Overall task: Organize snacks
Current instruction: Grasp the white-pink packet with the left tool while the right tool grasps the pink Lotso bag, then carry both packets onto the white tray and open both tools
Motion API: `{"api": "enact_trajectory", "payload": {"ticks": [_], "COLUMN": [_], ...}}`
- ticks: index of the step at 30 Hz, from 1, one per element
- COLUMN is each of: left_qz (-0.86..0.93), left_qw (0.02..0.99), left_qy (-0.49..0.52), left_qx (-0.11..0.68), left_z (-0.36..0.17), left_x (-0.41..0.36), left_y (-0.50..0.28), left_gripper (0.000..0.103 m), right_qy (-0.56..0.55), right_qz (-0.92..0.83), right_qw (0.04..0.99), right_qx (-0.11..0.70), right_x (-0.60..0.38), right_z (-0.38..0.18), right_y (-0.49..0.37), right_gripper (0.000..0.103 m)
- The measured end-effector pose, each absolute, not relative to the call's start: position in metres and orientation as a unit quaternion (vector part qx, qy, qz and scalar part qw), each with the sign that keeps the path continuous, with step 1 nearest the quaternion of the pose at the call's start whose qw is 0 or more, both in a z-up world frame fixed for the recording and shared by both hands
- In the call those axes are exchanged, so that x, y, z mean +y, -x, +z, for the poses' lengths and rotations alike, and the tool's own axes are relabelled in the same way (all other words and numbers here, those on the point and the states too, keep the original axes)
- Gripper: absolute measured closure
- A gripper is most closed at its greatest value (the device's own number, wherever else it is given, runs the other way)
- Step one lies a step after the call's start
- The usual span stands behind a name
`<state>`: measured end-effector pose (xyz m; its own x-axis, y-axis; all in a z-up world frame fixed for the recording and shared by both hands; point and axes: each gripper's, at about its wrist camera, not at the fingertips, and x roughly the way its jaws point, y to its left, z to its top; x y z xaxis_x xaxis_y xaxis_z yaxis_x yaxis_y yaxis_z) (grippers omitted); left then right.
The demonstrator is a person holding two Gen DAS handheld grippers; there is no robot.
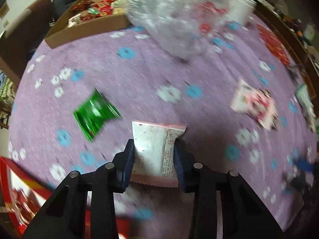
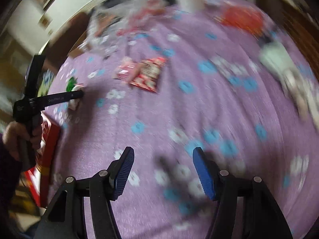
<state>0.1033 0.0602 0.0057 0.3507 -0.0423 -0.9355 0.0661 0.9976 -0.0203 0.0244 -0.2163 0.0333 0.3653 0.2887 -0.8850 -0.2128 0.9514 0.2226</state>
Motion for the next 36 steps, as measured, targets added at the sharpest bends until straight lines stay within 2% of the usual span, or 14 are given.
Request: {"api": "enact_trajectory", "payload": {"ticks": [5,9,14,21,24,29,36], "left_qz": [-0.074,-0.095,-0.083,-0.056,-0.051,-0.057,-0.085], "left_qw": [0.814,0.806,0.8,0.801,0.801,0.803,0.802], "left_qy": [0.0,0.013,0.032,0.068,0.066,0.05,0.037], "left_qx": [0.577,0.584,0.593,0.593,0.592,0.591,0.59], "left_z": [0.006,0.006,0.007,0.006,0.005,0.006,0.008], "left_x": [0.039,0.024,0.019,0.027,0.027,0.025,0.027], "left_y": [-0.055,-0.016,0.011,0.019,0.016,0.019,0.029], "left_gripper": [0.069,0.069,0.069,0.069,0.069,0.069,0.069], "right_qy": [0.091,0.148,0.128,0.165,0.15,0.11,0.048], "right_qz": [0.208,0.227,0.231,0.232,0.225,0.23,0.242], "right_qw": [0.838,0.841,0.837,0.813,0.815,0.803,0.79], "right_qx": [0.496,0.468,0.48,0.508,0.512,0.539,0.561], "right_x": [-0.158,-0.127,-0.115,-0.099,-0.104,-0.118,-0.157], "right_z": [0.048,0.046,0.036,0.008,0.007,0.006,0.003], "right_y": [-0.048,-0.075,-0.124,-0.158,-0.158,-0.144,-0.082], "right_gripper": [0.04,0.041,0.04,0.036,0.056,0.058,0.058]}}
